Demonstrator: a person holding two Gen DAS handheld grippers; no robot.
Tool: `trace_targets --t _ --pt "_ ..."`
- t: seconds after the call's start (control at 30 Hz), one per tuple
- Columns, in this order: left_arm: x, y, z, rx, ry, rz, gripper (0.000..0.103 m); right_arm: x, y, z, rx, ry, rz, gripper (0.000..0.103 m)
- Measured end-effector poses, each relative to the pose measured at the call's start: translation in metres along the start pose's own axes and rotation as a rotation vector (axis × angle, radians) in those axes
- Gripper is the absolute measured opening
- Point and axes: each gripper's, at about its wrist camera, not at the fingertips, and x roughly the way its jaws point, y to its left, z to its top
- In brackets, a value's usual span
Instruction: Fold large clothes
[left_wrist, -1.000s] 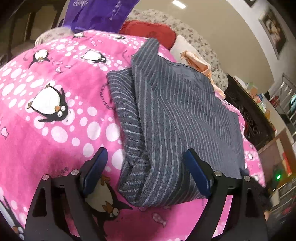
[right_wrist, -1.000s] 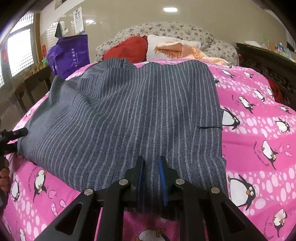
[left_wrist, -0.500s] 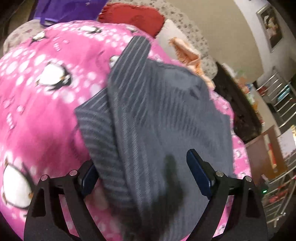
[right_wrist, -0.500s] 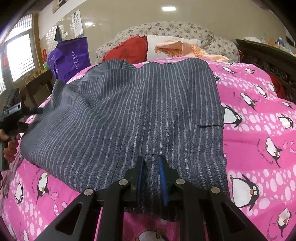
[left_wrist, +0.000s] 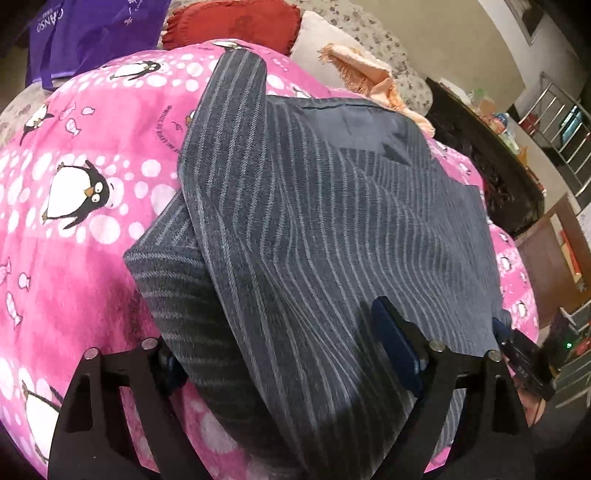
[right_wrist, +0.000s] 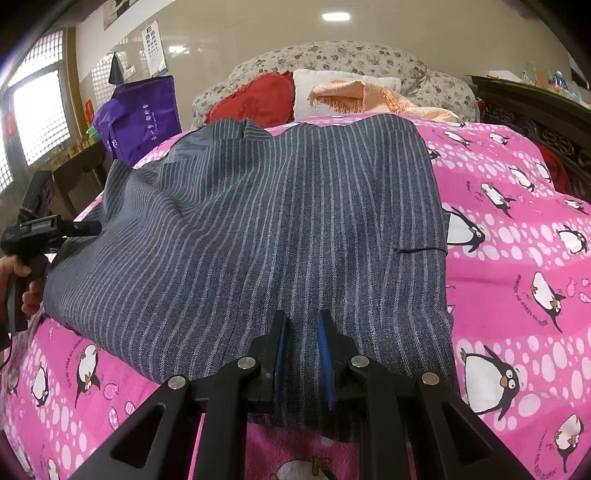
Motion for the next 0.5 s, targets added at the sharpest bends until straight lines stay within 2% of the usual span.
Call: trace_targets --t 0.13,0.23,0.27,0.3,0.43,0.47,0.5 --pt "0.009 -0.006 0.002 0.018 0.005 0.044 0.083 0.0 0.0 0.0 0.0 0.0 0.0 0.015" --pt "0.01 -0.009 0.001 0.036 0.0 0.082 0.057 0.0 0.001 0.001 -0.004 -0.001 -0.005 0.016" --pt "0.009 -0.007 0.001 0.035 0.003 0.068 0.035 -0.001 0.0 0.001 -0.004 -0.003 -0.004 0.016" --pt "0.009 -0.008 0.002 0.035 0.01 0.05 0.025 -0.002 -0.001 0.001 -0.002 -0.006 0.002 0.017" --pt "0.006 -0.015 -0.001 0.134 0.026 0.043 0.023 -0.017 -0.01 0.014 0.039 0.037 0.038 0.021" --pt "0.005 -0.014 0.0 0.141 0.026 0.038 0.029 -0.026 -0.016 0.017 0.061 0.033 0.025 0.022" --pt "0.005 -0.014 -0.001 0.147 0.029 0.039 0.04 -0.032 -0.019 0.019 0.069 0.029 0.004 0.024"
